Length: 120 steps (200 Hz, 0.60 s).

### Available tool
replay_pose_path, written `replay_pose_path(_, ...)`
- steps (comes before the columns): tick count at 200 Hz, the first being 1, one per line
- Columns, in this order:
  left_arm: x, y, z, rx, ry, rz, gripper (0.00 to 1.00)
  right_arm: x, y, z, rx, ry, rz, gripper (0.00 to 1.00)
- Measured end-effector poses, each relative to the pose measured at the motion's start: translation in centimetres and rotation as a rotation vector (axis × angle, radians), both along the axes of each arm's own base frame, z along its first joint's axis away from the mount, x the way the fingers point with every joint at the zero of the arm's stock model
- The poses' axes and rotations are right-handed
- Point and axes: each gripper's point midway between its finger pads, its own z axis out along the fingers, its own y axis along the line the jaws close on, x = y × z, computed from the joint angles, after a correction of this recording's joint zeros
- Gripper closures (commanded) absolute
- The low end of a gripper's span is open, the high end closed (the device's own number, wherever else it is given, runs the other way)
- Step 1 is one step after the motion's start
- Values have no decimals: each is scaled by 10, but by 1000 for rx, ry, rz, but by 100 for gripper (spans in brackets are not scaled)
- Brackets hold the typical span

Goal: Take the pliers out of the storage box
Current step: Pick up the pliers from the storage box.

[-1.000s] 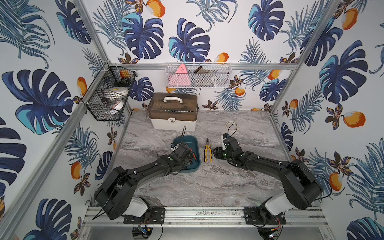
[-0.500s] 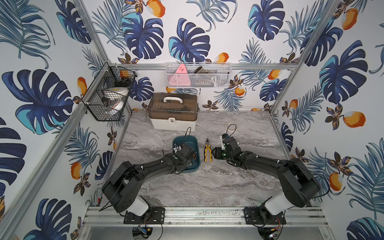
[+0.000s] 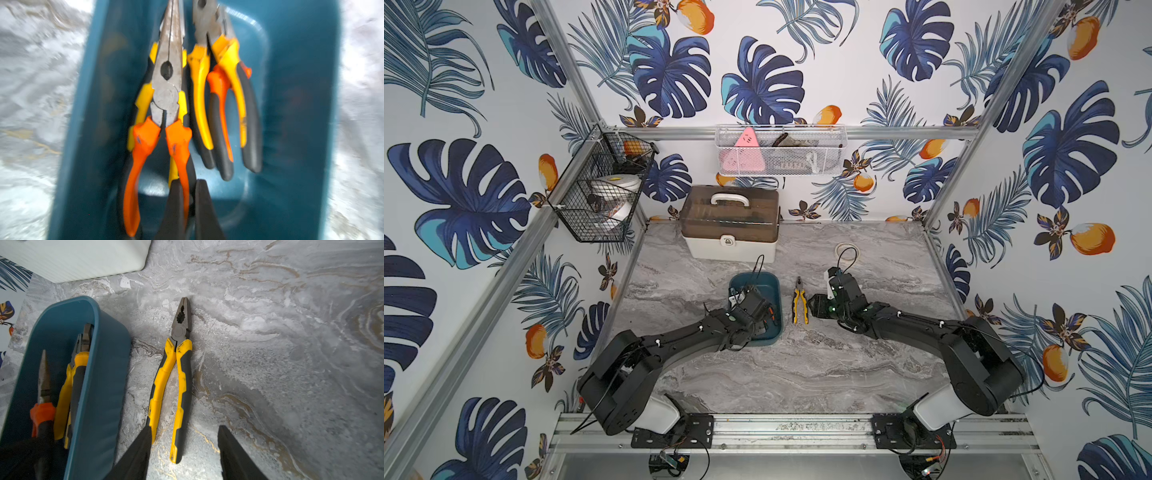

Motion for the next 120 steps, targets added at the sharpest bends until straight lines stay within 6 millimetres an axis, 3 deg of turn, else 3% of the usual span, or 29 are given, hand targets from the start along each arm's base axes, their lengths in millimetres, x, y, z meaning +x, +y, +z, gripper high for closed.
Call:
replay_pose_path(43, 14, -16, 43, 18, -100, -148, 100, 0, 0, 4, 5, -8, 0, 45)
replay_pose_path(74, 21, -30, 59, 72, -159, -272, 100, -1, -2, 6, 4, -17, -6, 45)
replay_pose_path(95, 20, -42, 57, 96, -204, -360, 100, -1, -4, 6, 2, -19, -9, 45)
replay_pose_path(120, -1, -44, 31, 95, -212, -476, 100, -5, -5, 6, 6, -18, -4, 45)
